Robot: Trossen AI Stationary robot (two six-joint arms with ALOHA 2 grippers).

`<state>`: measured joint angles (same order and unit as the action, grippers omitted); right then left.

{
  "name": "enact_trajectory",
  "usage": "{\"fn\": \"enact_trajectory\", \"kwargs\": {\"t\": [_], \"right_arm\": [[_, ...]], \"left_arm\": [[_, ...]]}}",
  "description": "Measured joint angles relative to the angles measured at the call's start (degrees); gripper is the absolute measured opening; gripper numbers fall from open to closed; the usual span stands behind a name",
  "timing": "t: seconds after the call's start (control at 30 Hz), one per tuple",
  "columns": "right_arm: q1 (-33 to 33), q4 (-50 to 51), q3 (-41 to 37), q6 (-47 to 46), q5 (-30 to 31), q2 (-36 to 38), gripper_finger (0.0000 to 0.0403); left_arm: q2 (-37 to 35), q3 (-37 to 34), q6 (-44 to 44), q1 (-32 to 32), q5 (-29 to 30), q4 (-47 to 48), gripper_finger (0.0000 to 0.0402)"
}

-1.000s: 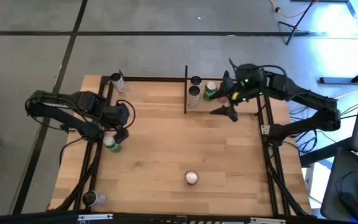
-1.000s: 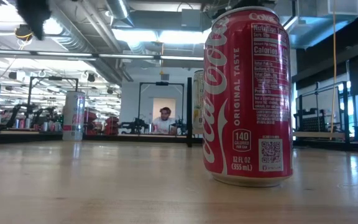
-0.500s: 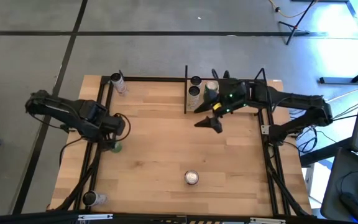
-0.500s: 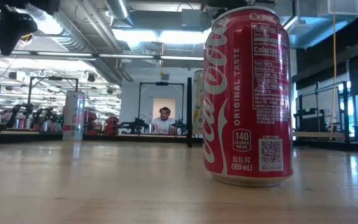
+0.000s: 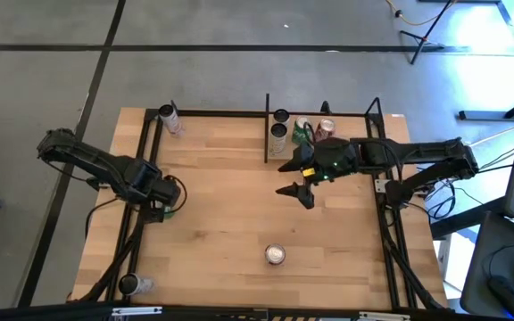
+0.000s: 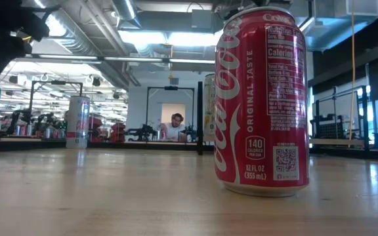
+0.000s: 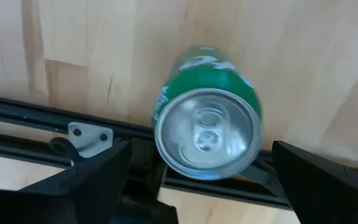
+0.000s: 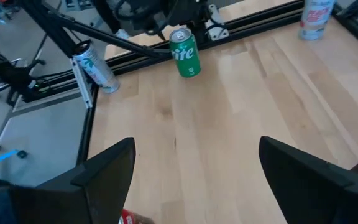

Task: Place canned beverage on shelf
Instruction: Put the green soda can on the shelf aligned with the other green soda can

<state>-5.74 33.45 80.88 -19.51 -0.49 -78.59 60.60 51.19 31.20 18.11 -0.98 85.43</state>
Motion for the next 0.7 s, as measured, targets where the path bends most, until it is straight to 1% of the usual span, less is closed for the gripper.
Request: {"fn": "enact_trajectory", "kwargs": {"t": [0.2,0.33,0.43,0.53,0.63,0.7], "right_arm": [[-1.88,-0.02,0.00,-1.17,3.92,0.00,0.0326],[-1.86,-0.25,0.00,-1.25,4.47,0.00,0.0326],[-1.79,-0.22,0.00,-1.25,4.48,0.00,0.0326],[-1.79,0.08,0.00,-1.25,4.46,0.00,0.0326],[-1.79,0.06,0.01,-1.27,3.76,0.00,0.0326],[-1.79,1.85,0.09,-1.22,3.02,0.00,0.0326]], "left_arm": [[-0.02,-2.08,0.00,-0.02,0.57,-2.85,0.0376],[0.04,-4.80,0.00,-0.02,0.06,-6.00,0.0375],[0.27,-6.03,0.11,-0.02,-0.11,-7.88,0.0366],[0.65,-6.11,0.09,-0.08,0.16,-7.62,0.0335],[0.61,-6.11,0.11,-0.09,-0.03,-8.28,0.0291],[0.61,-5.99,0.67,-0.09,-0.27,-9.13,0.0263]]}}
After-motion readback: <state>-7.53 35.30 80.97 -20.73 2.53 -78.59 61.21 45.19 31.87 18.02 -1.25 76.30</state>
